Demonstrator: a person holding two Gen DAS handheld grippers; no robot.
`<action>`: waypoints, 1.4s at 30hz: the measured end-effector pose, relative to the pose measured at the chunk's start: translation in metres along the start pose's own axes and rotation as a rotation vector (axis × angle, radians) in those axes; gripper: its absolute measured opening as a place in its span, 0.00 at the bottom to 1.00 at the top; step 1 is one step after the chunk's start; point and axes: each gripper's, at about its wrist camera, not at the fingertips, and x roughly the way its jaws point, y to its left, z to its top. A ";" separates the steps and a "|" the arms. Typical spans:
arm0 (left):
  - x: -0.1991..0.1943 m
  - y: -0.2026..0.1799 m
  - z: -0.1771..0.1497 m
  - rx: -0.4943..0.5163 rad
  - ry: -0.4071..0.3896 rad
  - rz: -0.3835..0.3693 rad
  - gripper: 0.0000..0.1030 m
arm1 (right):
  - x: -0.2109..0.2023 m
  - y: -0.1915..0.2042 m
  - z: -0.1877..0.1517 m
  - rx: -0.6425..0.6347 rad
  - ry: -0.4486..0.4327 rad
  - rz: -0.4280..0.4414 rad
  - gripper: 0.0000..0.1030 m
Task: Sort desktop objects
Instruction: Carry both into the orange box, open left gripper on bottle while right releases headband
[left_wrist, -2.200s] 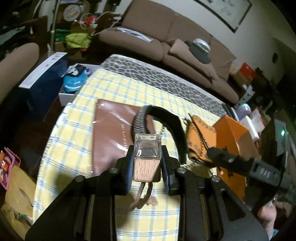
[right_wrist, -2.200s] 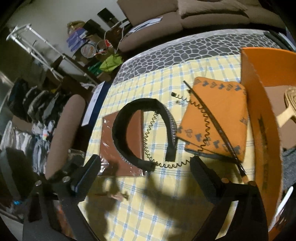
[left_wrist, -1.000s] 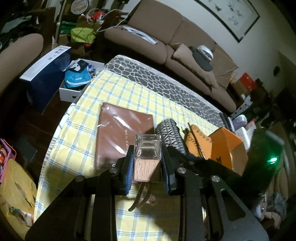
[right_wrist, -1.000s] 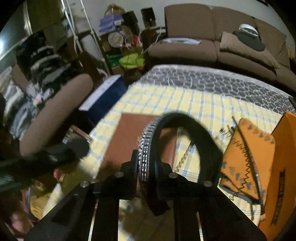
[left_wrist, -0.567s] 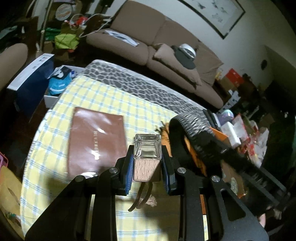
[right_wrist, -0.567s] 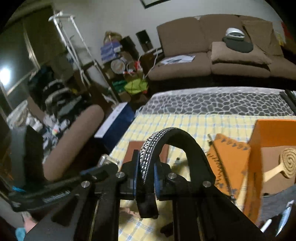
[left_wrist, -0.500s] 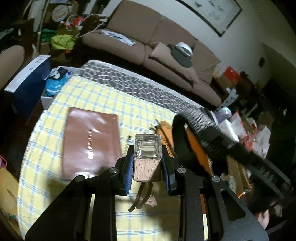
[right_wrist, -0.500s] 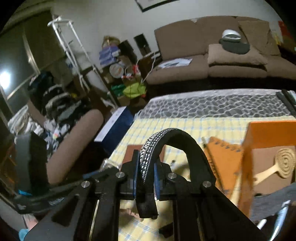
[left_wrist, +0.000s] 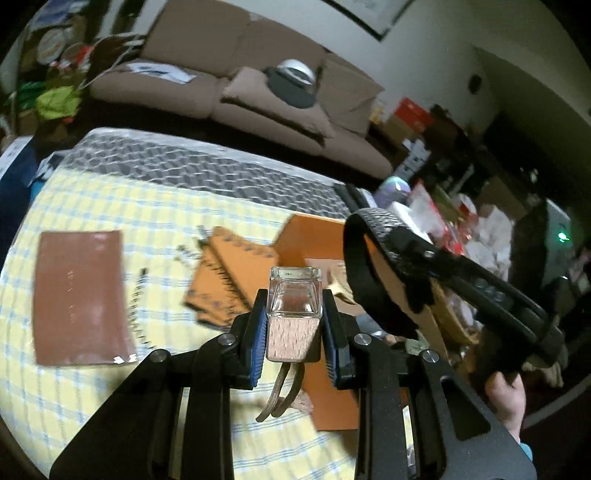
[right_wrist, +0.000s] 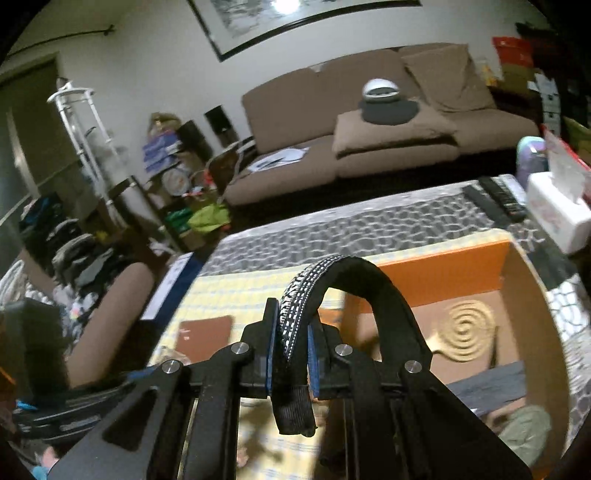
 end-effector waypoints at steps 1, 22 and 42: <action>0.006 -0.011 0.002 0.021 0.007 0.001 0.24 | -0.002 -0.009 0.001 0.006 -0.002 -0.017 0.12; 0.164 -0.111 0.024 0.194 0.179 0.125 0.24 | 0.002 -0.138 -0.007 0.205 0.068 -0.174 0.12; 0.198 -0.104 -0.009 0.271 0.308 0.259 0.28 | 0.035 -0.141 -0.027 0.227 0.230 -0.267 0.60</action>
